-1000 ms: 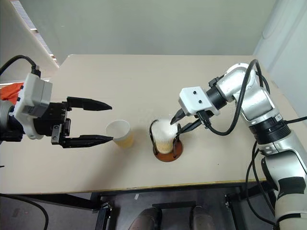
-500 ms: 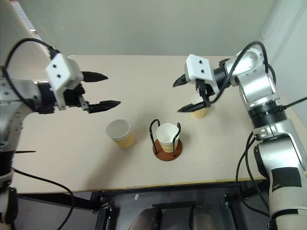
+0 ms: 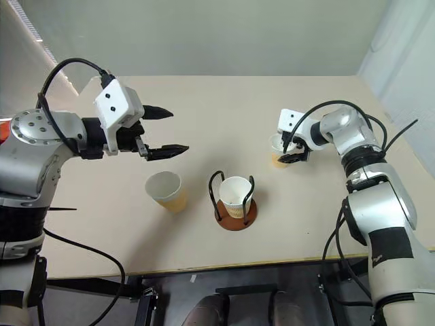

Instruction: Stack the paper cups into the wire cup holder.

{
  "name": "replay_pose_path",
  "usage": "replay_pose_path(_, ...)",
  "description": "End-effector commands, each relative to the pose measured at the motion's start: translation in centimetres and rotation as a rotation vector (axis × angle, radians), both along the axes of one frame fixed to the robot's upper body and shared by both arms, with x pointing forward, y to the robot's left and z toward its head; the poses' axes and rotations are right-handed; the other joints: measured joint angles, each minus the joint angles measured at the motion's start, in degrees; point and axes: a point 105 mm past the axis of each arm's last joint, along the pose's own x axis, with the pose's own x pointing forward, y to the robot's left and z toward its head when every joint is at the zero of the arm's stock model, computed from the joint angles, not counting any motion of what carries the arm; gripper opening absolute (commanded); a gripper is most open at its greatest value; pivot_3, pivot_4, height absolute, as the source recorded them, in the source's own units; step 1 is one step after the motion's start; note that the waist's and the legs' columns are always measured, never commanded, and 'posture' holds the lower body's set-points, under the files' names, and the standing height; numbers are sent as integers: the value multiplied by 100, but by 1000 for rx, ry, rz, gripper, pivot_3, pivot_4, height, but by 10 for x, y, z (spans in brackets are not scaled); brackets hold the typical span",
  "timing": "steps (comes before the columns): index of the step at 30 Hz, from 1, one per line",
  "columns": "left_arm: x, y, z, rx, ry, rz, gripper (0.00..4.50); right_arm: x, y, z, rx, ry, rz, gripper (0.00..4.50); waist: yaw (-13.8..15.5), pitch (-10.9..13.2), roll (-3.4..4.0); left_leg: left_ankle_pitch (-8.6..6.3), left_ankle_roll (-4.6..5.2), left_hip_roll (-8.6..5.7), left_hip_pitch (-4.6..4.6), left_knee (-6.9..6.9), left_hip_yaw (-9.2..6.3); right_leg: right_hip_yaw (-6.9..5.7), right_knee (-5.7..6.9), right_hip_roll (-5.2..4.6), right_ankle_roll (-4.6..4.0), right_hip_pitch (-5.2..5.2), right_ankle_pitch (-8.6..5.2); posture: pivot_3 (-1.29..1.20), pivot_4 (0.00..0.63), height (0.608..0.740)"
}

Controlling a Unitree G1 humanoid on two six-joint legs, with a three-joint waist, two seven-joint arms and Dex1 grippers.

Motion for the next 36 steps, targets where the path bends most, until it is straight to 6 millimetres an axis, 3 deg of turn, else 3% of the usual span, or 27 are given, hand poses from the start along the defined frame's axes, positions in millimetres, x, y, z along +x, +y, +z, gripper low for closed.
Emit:
replay_pose_path(1, -7, 5, 16, 2, -66, 18, 4500, 3, 7, 10, -16, -54, 19, 2893, 1, 0, 0, 0, 0, 1, 0, 2, 0, 0, 1, 0, 0, 0, 0, 0, 150, 740)
replay_pose_path(5, -11, 8, 15, 14, -67, 31, 4500, 3, 8, 4, -23, -45, 20, 1550, 12, 0, 0, 2, 0, 1, 0, 12, 0, 0, 7, 0, -3, 2, -2, 0, 150, 740)
replay_pose_path(9, -12, 11, 15, 27, -79, 40, 4500, 1, 9, 14, -1, -47, 47, 108, 22, 0, 0, 6, -1, 0, 0, 17, 0, 1, 11, -1, -20, 3, -11, 0, 150, 740)
replay_pose_path(12, -12, 11, 16, 33, -84, 35, 4500, -4, 11, 26, 21, -53, 105, 43, 20, 0, 0, 7, -3, 0, 0, 18, 1, 1, 12, -1, -23, 4, -13, 0, 150, 740)
replay_pose_path(16, -17, 9, 19, 25, -72, -9, 4500, -19, 20, 70, 97, -100, 247, 43, 18, 1, 1, 7, -5, 0, -3, 13, 2, 0, 10, 0, -23, 2, -13, 0, 150, 740)
replay_pose_path(18, -29, 6, 21, 22, -49, -80, 4500, -38, 31, 100, 152, -117, 374, 43, 15, 1, 1, 6, -6, 0, -3, 11, 3, 0, 8, 0, -23, 1, -14, 0, 150, 740)
replay_pose_path(22, -51, 12, 35, -46, -11, -181, 4500, -84, 56, 133, 226, -126, 617, 43, -15, 0, 0, 2, -13, 4, -2, -5, 5, -1, 4, 8, -36, -2, -22, 0, 150, 740)
replay_pose_path(26, -73, 26, 34, -26, 84, -244, 4500, -121, 71, 119, 179, -85, 760, 43, -23, -3, -5, 25, -76, 26, 2, -8, 8, -5, 4, 27, -63, 5, -49, 0, 150, 740)
replay_pose_path(29, -79, 33, 31, -26, 123, -251, 4500, -139, 75, 105, 137, -50, 814, 43, -19, -2, -4, 21, -71, 29, 8, -6, 10, -3, 10, 28, -80, 9, -67, 0, 150, 740)
replay_pose_path(31, -75, 38, 26, -11, 123, -214, 4500, -144, 76, 98, 115, -39, 822, 43, -9, -2, -3, 8, -21, 30, 6, -4, 7, -4, 19, 28, -79, 7, -66, 0, 150, 740)
replay_pose_path(36, -74, 34, 19, -21, 130, -220, 4500, -145, 76, 87, 85, -18, 811, 43, -32, -3, -5, 30, -6, 30, 12, 14, 7, -2, 31, 27, -96, 9, -56, 0, 150, 740)
